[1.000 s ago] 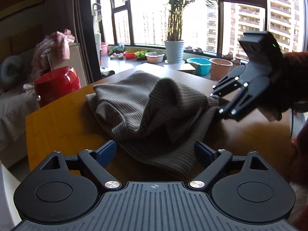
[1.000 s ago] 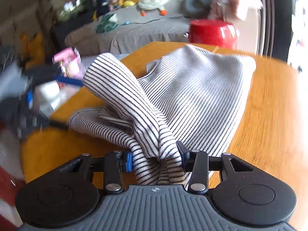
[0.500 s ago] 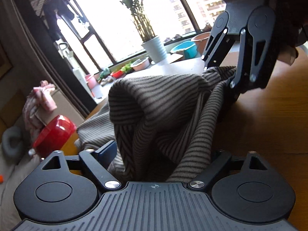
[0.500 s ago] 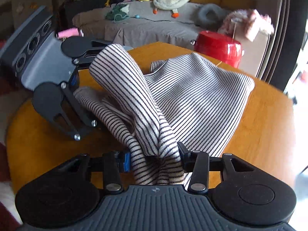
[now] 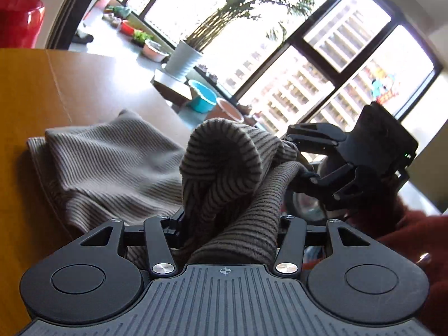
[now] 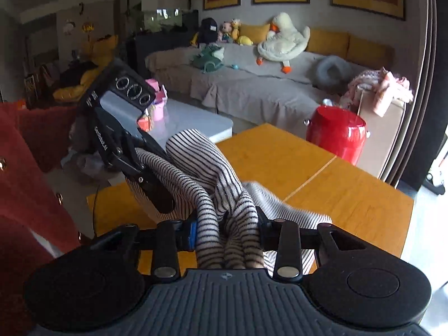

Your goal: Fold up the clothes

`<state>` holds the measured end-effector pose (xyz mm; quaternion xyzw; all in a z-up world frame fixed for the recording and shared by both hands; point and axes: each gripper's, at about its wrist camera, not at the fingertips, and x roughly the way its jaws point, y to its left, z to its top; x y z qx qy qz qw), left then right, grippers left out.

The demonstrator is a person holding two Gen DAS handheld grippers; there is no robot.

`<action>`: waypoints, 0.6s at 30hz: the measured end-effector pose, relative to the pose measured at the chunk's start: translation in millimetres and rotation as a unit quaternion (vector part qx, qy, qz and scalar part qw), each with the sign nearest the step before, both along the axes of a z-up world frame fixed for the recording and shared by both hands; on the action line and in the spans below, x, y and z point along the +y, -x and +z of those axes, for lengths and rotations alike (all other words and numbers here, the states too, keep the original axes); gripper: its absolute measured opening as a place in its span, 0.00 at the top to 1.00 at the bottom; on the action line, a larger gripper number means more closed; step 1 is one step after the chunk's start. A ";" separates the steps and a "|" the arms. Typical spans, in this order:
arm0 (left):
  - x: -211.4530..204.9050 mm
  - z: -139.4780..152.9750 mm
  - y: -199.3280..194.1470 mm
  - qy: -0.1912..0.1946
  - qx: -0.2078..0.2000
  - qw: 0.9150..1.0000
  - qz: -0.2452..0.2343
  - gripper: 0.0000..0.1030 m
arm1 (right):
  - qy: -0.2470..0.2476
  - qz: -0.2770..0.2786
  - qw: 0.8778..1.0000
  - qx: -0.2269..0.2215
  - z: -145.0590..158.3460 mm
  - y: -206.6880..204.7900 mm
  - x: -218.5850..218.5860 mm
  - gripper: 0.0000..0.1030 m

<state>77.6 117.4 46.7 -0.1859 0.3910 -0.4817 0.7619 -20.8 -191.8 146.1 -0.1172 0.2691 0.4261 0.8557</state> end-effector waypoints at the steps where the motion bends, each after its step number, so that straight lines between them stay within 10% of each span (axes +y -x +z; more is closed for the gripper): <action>1: 3.6 -1.3 -6.4 0.000 -0.001 1.000 0.009 0.40 | -0.010 -0.001 1.000 0.003 0.9 -12.3 0.6 0.64; 11: 61.9 -57.8 -78.8 -0.002 0.055 0.991 0.123 0.23 | -0.118 -0.143 0.964 0.188 -129.6 -179.2 -14.5 0.62; 18: 26.5 1.9 -42.2 -0.037 -0.136 0.978 0.152 0.20 | -0.128 -0.142 0.965 0.177 -134.5 -180.4 -12.3 0.60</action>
